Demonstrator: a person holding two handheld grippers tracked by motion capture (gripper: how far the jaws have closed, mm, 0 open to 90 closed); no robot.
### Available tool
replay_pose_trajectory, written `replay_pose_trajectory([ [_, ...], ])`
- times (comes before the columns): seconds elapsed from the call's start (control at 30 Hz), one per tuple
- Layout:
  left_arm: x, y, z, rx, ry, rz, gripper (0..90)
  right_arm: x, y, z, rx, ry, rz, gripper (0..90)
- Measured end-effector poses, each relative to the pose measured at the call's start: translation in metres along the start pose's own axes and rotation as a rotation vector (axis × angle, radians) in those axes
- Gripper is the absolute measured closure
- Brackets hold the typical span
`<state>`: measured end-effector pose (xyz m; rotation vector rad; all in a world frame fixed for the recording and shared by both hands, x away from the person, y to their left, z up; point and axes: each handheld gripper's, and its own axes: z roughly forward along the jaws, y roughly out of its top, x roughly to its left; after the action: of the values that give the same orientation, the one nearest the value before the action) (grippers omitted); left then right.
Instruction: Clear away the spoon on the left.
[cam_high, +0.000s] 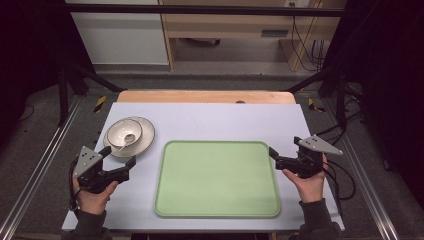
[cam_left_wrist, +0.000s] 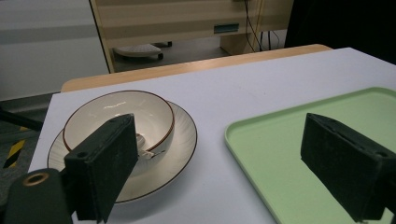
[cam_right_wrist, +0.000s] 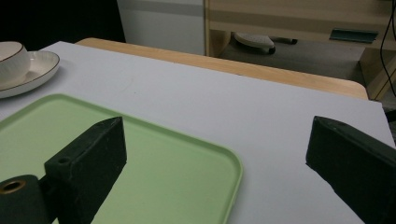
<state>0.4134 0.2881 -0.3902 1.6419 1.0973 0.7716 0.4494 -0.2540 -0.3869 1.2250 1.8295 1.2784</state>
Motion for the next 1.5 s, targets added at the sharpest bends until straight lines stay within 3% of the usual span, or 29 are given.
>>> replay_pose_trajectory([
  [0.3,0.007,-0.002,-0.008,-0.002,0.011,-0.01,10.8,0.002,-0.001,-0.001,0.003,0.007,-0.001,5.4],
  [0.9,0.019,-0.009,-0.002,0.047,0.037,0.0,9.5,0.006,-0.002,0.0,0.016,0.011,-0.003,5.4],
  [1.5,0.029,-0.013,0.009,0.109,0.06,0.045,11.3,0.008,-0.003,0.004,0.038,0.016,-0.012,5.4],
])
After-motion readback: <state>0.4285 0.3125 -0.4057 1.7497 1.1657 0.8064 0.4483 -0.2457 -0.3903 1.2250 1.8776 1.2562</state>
